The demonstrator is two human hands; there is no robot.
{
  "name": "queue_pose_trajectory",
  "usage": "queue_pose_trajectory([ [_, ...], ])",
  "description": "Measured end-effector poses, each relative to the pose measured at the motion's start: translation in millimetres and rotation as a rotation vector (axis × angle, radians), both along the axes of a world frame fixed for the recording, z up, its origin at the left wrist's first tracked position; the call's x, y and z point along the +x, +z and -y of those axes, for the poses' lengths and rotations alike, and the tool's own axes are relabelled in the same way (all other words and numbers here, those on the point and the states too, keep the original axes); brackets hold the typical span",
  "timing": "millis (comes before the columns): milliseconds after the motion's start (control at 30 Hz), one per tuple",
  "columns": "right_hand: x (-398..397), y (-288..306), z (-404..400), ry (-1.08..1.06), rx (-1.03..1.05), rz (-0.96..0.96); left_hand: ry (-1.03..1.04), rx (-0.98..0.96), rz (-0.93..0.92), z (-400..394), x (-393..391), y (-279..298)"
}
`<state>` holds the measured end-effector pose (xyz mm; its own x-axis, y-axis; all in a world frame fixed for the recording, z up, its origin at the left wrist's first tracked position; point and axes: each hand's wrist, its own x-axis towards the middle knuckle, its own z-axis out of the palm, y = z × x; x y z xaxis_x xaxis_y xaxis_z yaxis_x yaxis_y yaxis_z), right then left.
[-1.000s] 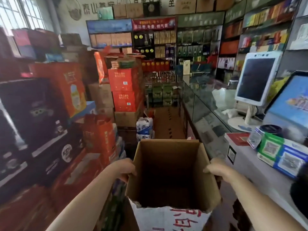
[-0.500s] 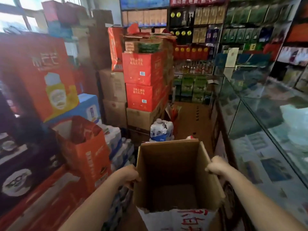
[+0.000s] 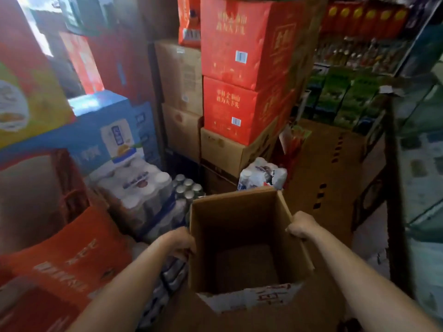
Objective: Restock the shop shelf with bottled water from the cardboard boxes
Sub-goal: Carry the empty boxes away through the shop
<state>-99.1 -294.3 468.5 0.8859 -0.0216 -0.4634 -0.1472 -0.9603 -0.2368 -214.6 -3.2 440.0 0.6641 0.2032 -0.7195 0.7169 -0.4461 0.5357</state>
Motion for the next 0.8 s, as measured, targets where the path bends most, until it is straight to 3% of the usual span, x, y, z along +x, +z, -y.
queue_pose_trajectory([
  [367, 216.8, -163.0, -60.9, 0.311, 0.02, -0.209, 0.373, -0.104, -0.124, -6.5, 126.2, -137.3],
  [800, 310.5, -391.8, -159.8, 0.374, -0.095, -0.188, 0.675, -0.163, -0.206, -36.4, 179.1, -378.7],
])
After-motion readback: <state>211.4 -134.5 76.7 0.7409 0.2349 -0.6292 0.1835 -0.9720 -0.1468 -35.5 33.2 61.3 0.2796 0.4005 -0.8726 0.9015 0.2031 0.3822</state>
